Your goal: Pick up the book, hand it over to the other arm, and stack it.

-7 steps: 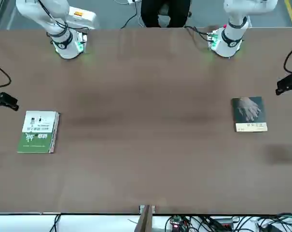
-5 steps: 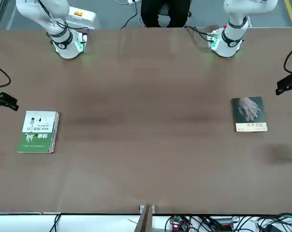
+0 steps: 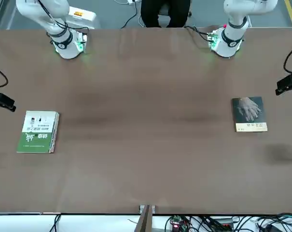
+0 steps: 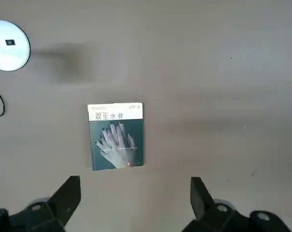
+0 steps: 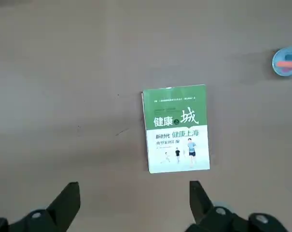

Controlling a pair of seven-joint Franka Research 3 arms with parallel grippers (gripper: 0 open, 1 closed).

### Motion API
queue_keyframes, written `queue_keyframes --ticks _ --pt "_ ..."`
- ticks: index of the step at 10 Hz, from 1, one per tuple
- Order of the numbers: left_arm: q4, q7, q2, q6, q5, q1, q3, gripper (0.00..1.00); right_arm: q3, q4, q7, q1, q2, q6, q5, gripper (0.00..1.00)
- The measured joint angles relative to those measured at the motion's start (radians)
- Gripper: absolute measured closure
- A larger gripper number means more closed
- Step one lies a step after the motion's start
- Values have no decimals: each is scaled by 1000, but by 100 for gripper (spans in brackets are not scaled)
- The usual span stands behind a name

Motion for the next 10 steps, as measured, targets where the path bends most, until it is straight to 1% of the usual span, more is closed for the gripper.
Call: queue_keyframes --ticks 3,5,6,8,10 --pt "-20 3 2 -3 -2 0 0 0 0 0 0 0 0 2 0 0" --pt "-72 3 -13 10 -3 0 0 0 0 0 0 0 0 5 0 0" --pt "-122 3 -34 44 -3 0 0 0 0 0 0 0 0 6 0 0" --pt "-262 3 -102 135 -3 0 -1 0 0 0 0 0 0 7 0 0" --pt "-396 3 -174 197 -3 0 0 0 0 0 0 -1 0 7 0 0"
